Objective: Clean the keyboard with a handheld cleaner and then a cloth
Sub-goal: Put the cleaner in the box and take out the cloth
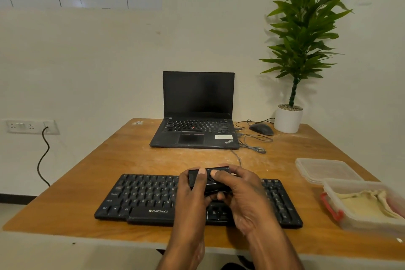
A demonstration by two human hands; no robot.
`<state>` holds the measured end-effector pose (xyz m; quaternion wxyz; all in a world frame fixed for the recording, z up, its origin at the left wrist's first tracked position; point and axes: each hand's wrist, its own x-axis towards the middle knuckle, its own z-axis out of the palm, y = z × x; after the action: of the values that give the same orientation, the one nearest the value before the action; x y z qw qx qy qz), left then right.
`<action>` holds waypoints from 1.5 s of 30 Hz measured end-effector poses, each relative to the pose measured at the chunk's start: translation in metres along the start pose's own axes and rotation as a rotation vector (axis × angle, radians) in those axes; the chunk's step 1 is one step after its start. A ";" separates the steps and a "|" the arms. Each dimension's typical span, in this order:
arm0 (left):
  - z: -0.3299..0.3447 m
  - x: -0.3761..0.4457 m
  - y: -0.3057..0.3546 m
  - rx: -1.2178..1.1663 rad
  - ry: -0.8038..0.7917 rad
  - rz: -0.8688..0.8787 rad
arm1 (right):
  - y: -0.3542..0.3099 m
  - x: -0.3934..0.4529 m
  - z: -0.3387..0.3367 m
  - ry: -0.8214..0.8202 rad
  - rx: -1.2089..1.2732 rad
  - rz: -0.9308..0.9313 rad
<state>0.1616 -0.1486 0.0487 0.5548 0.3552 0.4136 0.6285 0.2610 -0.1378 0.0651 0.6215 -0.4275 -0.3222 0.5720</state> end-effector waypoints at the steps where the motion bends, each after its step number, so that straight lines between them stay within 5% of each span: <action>1: 0.001 0.000 -0.001 0.001 0.007 -0.009 | 0.000 -0.001 -0.001 0.001 0.002 -0.002; 12: 0.017 -0.014 -0.004 0.027 0.034 -0.007 | 0.005 -0.033 -0.002 0.138 -0.070 -0.292; 25: 0.049 -0.053 -0.010 0.102 -0.202 -0.037 | -0.050 -0.068 -0.083 0.190 -0.089 -0.295; 33: 0.106 -0.095 -0.051 0.245 -0.477 -0.064 | -0.075 -0.105 -0.175 0.362 -0.125 -0.350; 45: 0.159 -0.094 -0.121 0.714 -0.423 0.146 | -0.048 -0.097 -0.256 0.755 -0.338 -0.344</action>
<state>0.3668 -0.2171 0.0035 0.4236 0.6748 0.4562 0.3965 0.4963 -0.2738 0.0079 0.7031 -0.6420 -0.2282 0.2036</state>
